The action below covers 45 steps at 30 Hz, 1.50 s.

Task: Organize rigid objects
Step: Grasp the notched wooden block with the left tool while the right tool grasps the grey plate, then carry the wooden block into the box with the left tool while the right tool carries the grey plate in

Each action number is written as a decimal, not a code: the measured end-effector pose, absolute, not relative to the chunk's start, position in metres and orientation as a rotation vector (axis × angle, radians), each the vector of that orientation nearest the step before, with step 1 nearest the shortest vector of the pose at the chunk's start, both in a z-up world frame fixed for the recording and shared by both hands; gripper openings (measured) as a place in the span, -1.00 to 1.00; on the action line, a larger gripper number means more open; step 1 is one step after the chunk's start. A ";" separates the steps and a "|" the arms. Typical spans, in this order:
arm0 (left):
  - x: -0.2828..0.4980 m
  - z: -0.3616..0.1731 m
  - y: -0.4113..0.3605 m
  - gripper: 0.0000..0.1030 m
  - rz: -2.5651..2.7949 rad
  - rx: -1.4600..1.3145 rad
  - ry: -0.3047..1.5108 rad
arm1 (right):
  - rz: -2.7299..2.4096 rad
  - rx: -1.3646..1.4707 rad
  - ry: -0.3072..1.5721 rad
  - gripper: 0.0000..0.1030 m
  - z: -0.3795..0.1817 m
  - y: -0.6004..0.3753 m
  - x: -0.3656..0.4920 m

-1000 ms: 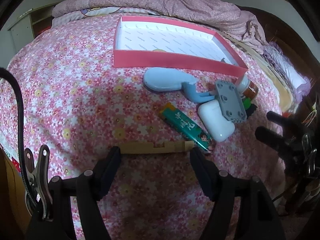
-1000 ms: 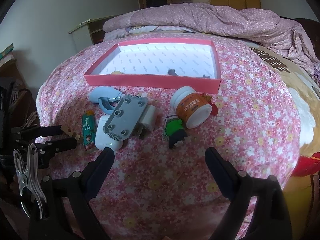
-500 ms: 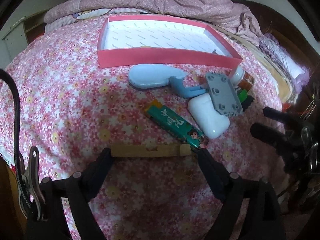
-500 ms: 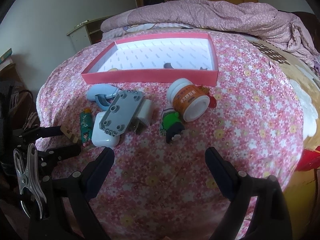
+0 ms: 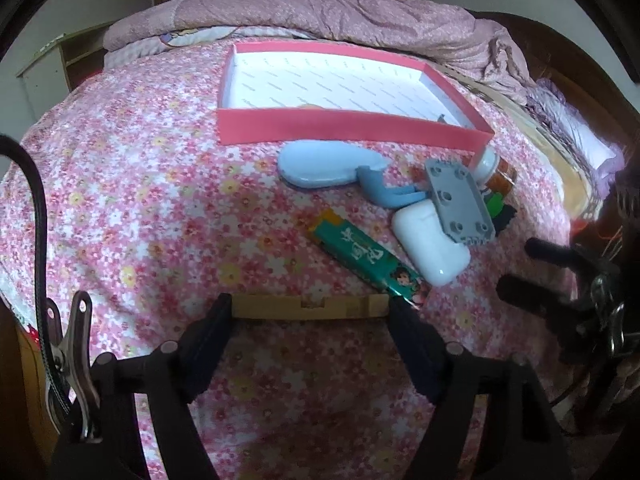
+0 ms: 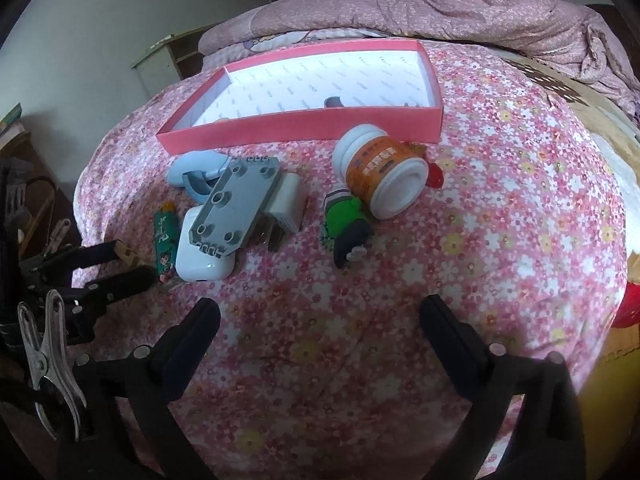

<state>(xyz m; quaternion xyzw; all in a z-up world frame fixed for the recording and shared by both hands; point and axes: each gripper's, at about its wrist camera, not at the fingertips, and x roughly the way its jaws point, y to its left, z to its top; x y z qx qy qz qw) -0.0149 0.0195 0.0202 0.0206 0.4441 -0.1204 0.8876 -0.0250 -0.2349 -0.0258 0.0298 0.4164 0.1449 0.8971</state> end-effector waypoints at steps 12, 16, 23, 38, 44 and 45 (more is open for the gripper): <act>-0.015 0.017 0.029 0.56 -0.233 0.033 0.897 | 0.292 0.153 0.847 0.46 -0.005 -0.236 -0.023; -0.017 0.016 0.028 0.56 -0.236 0.034 0.886 | 0.321 0.065 0.797 0.46 0.014 -0.211 -0.023; -0.020 0.016 0.033 0.56 -0.256 0.008 0.873 | 0.301 -0.015 0.829 0.46 0.012 -0.172 0.001; -0.021 0.017 0.035 0.56 -0.267 -0.007 0.866 | 0.275 -0.107 0.796 -0.14 0.005 -0.161 0.005; -0.021 0.019 0.036 0.56 -0.266 -0.012 0.860 | 0.305 -0.072 0.765 -0.14 0.012 -0.169 -0.003; -0.021 0.021 0.036 0.56 -0.264 -0.010 0.853 | 0.308 -0.070 0.754 -0.14 0.014 -0.171 -0.005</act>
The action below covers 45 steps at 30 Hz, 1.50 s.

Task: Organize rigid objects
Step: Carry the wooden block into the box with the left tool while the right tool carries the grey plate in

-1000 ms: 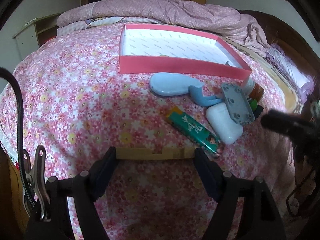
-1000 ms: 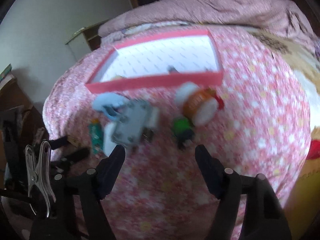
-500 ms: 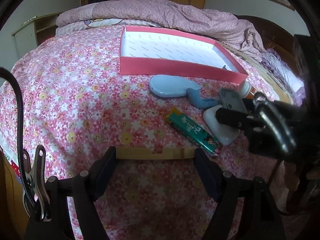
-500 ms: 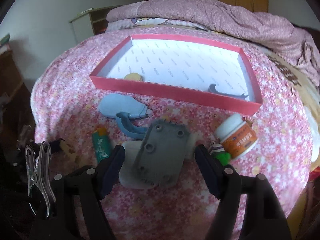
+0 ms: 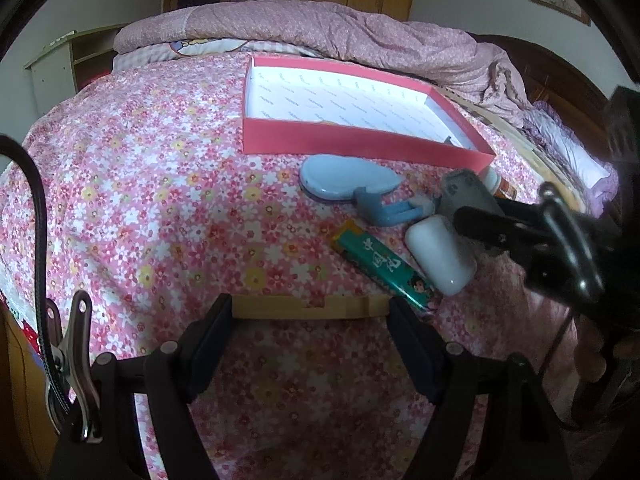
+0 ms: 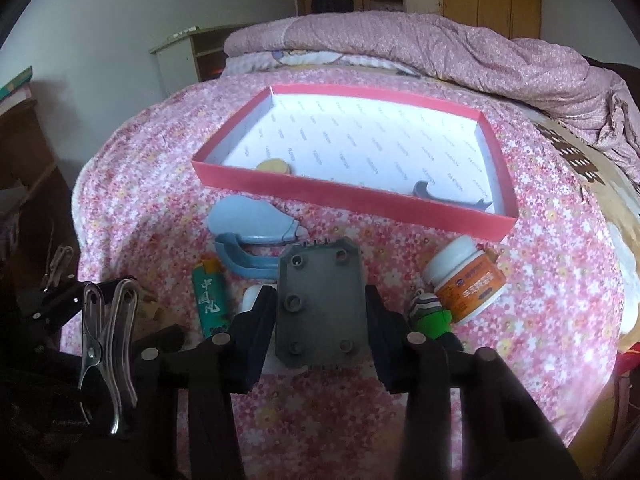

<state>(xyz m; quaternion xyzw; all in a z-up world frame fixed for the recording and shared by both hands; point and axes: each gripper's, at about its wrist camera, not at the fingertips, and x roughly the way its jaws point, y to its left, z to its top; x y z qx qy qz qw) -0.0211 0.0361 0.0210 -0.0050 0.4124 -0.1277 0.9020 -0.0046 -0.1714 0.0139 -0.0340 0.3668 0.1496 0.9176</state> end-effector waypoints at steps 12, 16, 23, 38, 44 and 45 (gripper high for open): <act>0.004 0.055 0.023 0.56 -0.294 0.007 0.794 | 0.351 0.020 0.730 -0.14 0.034 -0.198 0.003; 0.023 0.068 0.015 0.56 -0.299 0.010 0.775 | 0.353 0.038 0.736 -0.14 0.038 -0.206 0.012; 0.057 0.090 -0.002 0.56 -0.311 0.036 0.734 | 0.371 0.082 0.736 -0.14 0.055 -0.222 0.038; 0.137 0.103 -0.029 0.56 -0.315 0.035 0.752 | 0.344 0.086 0.744 -0.14 0.074 -0.240 0.113; 0.166 0.094 -0.032 0.56 -0.305 0.033 0.785 | 0.334 0.082 0.776 -0.14 0.066 -0.243 0.138; 0.171 0.091 -0.033 0.56 -0.301 0.032 0.792 | 0.333 0.083 0.783 -0.14 0.064 -0.244 0.143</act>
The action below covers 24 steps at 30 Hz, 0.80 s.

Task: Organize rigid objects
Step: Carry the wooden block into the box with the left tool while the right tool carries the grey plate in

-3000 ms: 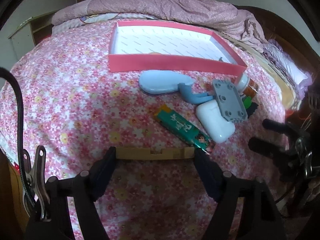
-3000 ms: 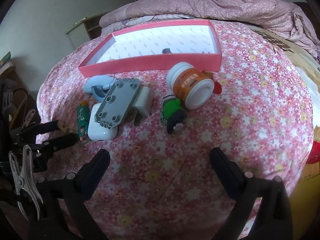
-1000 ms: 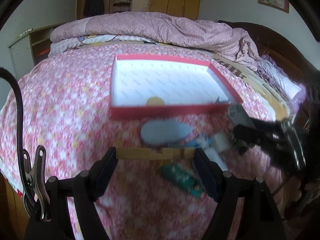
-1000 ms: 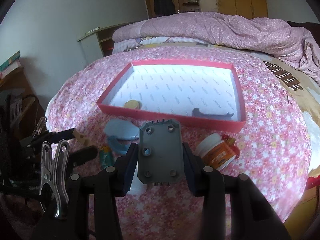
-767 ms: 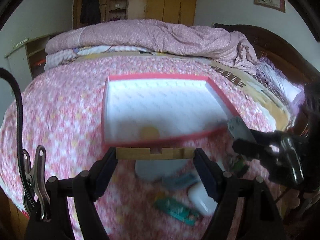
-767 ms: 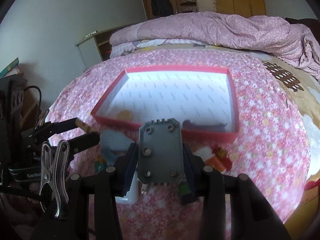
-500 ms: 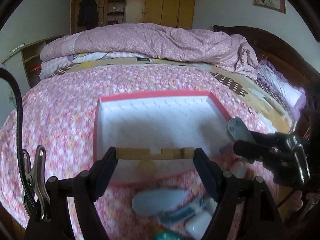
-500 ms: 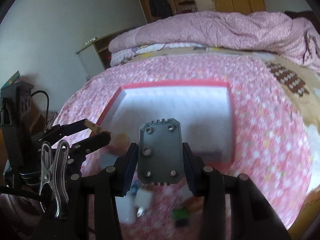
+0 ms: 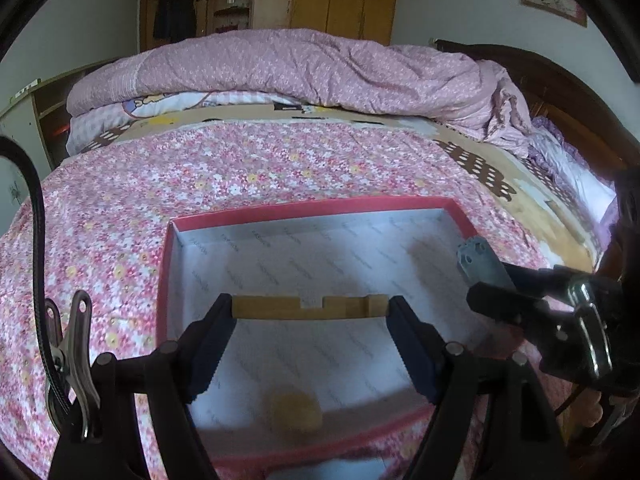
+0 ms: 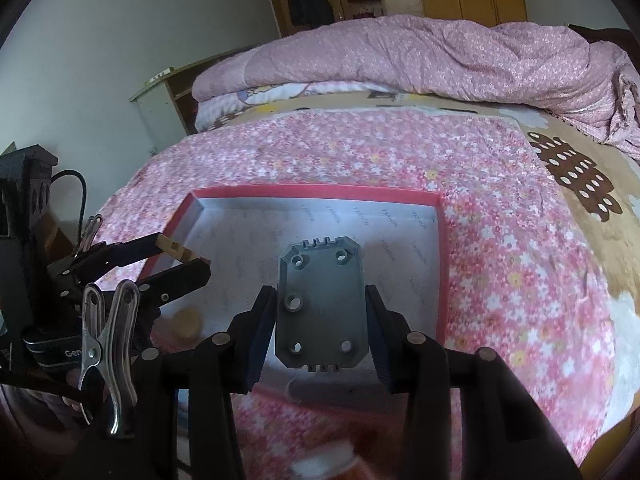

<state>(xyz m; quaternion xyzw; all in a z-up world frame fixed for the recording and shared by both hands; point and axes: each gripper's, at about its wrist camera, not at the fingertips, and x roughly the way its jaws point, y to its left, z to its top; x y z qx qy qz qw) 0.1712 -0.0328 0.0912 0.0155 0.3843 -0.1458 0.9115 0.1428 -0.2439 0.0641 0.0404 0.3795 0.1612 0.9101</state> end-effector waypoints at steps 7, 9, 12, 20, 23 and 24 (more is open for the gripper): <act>0.198 0.077 -0.036 0.56 -0.270 0.034 0.822 | 0.327 0.092 0.815 -0.14 0.053 -0.247 0.168; 0.203 0.073 -0.036 0.56 -0.260 0.042 0.824 | 0.326 0.087 0.822 -0.14 0.049 -0.247 0.173; 0.209 0.067 -0.038 0.57 -0.249 0.053 0.835 | 0.322 0.083 0.829 -0.14 0.045 -0.247 0.177; 0.218 0.055 -0.040 0.57 -0.225 0.059 0.859 | 0.321 0.106 0.853 -0.14 0.036 -0.250 0.186; 0.219 0.054 -0.043 0.61 -0.222 0.076 0.856 | 0.323 0.124 0.866 -0.14 0.033 -0.251 0.189; 0.219 0.054 -0.044 0.61 -0.221 0.082 0.856 | 0.326 0.132 0.870 -0.14 0.032 -0.252 0.189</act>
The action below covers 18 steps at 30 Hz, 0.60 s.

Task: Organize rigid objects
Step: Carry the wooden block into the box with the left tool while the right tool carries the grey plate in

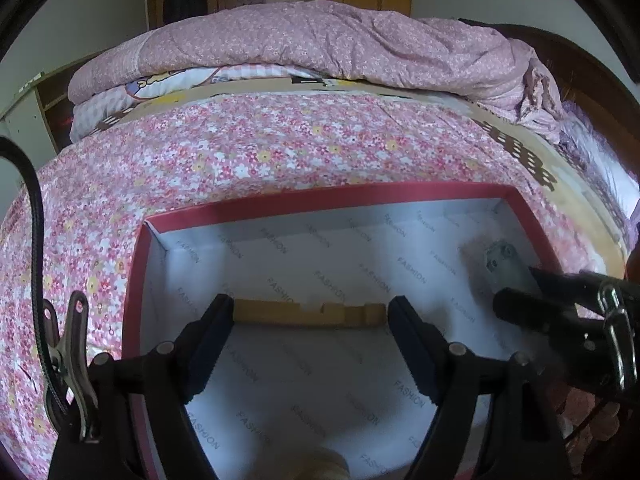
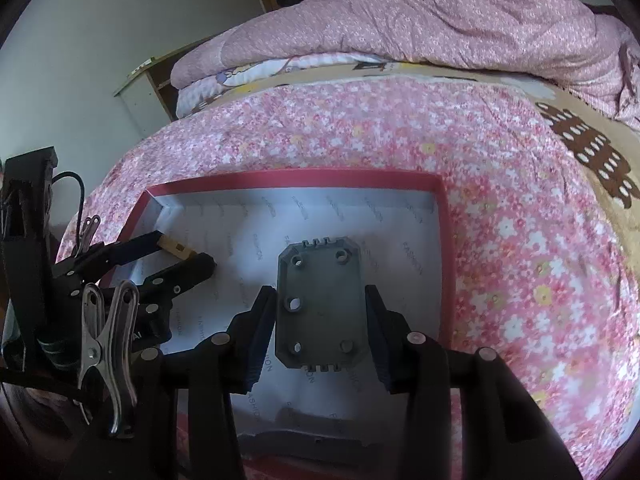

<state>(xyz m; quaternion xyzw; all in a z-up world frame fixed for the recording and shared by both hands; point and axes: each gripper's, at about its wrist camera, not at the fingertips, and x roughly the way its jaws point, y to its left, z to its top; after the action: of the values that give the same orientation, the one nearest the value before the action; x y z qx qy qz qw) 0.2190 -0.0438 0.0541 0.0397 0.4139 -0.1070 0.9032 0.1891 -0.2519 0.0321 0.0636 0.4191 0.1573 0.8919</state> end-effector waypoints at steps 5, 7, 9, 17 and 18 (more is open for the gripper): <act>0.219 0.054 -0.045 0.61 -0.220 0.089 0.854 | 0.319 0.126 0.866 0.02 0.033 -0.252 0.189; 0.218 0.055 -0.045 0.61 -0.218 0.083 0.854 | 0.314 0.119 0.855 0.13 0.035 -0.253 0.187; 0.216 0.057 -0.044 0.61 -0.216 0.078 0.848 | 0.313 0.113 0.842 0.17 0.038 -0.254 0.185; 0.199 0.073 -0.040 0.61 -0.223 0.068 0.821 | 0.320 0.105 0.818 0.17 0.049 -0.255 0.170; 0.197 0.075 -0.039 0.61 -0.224 0.068 0.818 | 0.321 0.104 0.814 0.17 0.051 -0.255 0.167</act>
<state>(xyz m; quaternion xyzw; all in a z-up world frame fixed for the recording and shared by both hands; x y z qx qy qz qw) 0.1970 -0.0389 0.0746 0.0329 0.3970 -0.1089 0.9108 0.1672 -0.2545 0.0507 0.0502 0.3938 0.1556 0.9046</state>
